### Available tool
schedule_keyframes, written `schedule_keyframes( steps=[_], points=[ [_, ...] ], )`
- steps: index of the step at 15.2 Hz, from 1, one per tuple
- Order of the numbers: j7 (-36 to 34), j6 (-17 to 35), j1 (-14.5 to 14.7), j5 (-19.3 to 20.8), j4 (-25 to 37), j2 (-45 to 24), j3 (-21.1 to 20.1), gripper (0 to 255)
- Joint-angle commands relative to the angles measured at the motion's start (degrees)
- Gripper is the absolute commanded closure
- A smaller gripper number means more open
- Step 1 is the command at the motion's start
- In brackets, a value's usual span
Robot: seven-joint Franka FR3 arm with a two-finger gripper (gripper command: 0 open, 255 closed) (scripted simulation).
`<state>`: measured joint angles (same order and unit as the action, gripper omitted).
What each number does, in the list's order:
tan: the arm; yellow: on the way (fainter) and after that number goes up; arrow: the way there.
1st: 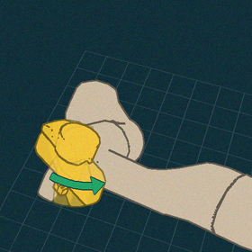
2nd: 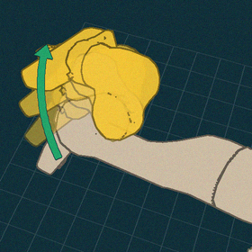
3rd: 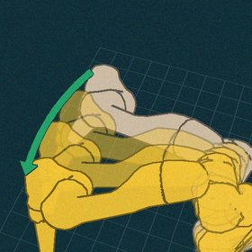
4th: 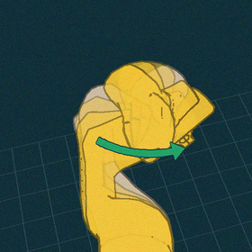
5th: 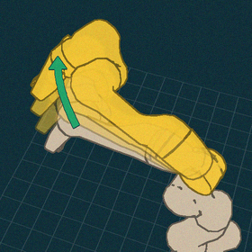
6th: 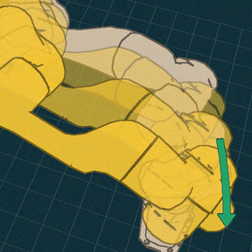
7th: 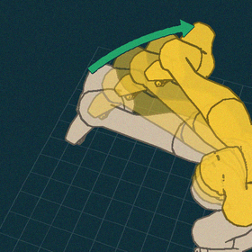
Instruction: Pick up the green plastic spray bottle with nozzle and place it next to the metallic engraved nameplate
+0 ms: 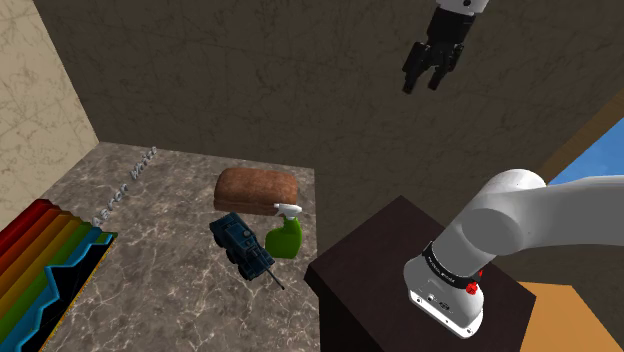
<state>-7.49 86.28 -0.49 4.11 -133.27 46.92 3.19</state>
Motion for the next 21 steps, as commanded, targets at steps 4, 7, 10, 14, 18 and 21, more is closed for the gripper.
schedule_keyframes(
  steps=[4, 7, 10, 14, 18, 21],
  points=[
    [1.5, 5.1, 2.3, -1.3, -4.0, -0.8, -0.9, 0],
    [3.0, 10.2, 4.6, -2.6, -7.6, -2.1, -1.9, 0],
    [4.6, 15.5, 7.0, -3.9, -10.8, -3.8, -2.9, 0],
    [6.8, 22.7, 10.4, -5.7, -14.4, -7.0, -4.5, 0],
    [9.0, 30.1, 13.9, -7.5, -17.2, -11.1, -6.1, 0],
    [10.8, 35.7, 16.5, -9.0, -18.7, -14.7, -7.4, 0]
  ],
)
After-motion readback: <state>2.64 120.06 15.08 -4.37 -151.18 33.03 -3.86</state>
